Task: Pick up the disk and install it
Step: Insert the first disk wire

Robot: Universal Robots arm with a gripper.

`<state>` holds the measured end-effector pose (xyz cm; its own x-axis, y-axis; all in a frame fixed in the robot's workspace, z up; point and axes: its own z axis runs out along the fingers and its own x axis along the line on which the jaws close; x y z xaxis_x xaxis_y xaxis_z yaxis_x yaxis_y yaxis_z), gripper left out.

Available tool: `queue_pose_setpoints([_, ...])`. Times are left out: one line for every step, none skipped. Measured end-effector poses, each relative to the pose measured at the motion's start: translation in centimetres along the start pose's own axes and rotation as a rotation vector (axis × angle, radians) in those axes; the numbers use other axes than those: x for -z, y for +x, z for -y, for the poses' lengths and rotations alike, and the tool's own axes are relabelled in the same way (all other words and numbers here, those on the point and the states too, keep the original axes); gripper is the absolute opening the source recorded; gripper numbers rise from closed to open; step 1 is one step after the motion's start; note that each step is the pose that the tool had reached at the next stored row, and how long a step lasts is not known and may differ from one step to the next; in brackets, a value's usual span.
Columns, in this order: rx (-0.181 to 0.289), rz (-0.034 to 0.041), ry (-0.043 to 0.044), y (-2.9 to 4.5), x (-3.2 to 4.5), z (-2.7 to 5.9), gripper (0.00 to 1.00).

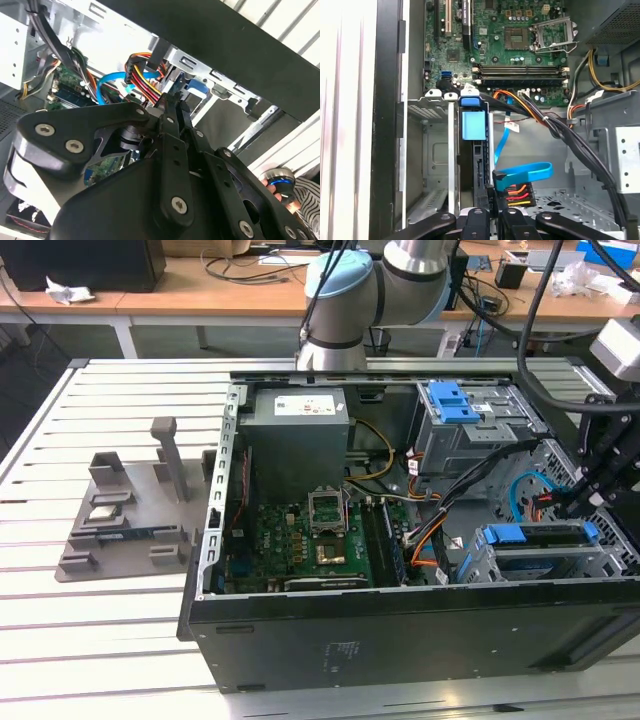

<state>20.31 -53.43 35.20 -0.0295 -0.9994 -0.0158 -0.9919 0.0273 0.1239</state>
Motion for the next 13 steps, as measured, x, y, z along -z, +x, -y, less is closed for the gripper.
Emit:
queue_pose_setpoints([0.0, -0.0003, -0.0001, 0.12, -0.17, -0.03, 0.16])
queue_pose_setpoints([0.0, -0.0004, -0.0001, 0.33, -0.31, -0.09, 0.16])
queue_pose_setpoints([0.0, -0.0003, -0.0002, 0.39, -0.36, -0.13, 0.16])
queue_pose_setpoints([0.0, -0.0007, -0.0001, 0.43, -0.4, -0.19, 0.16])
queue_pose_setpoints([0.0, -0.0009, -0.0001, 0.43, -0.44, -0.21, 0.16])
queue_pose_setpoints([0.0, -0.0007, -0.0001, 0.44, -0.51, -0.21, 0.16])
queue_pose_setpoints([0.0, -0.0006, -0.0001, 0.44, -0.65, -0.21, 0.16])
queue_pose_setpoints([0.0, -0.0007, -0.0001, 0.44, -0.76, -0.22, 0.16])
queue_pose_setpoints([0.0, -0.0009, -0.0001, 0.45, -0.85, -0.23, 0.16])
queue_pose_setpoints([0.0, -0.0007, -0.0001, 0.45, -0.9, -0.25, 0.16])
queue_pose_setpoints([0.0, -0.0005, -0.0001, 0.45, -0.95, -0.26, 0.16])
queue_pose_setpoints([0.0, -0.0007, 0.0, 0.46, -1.02, -0.32, 0.16])
queue_pose_setpoints([0.0, -0.0008, -0.0001, 0.45, -1.11, -0.32, 0.16])
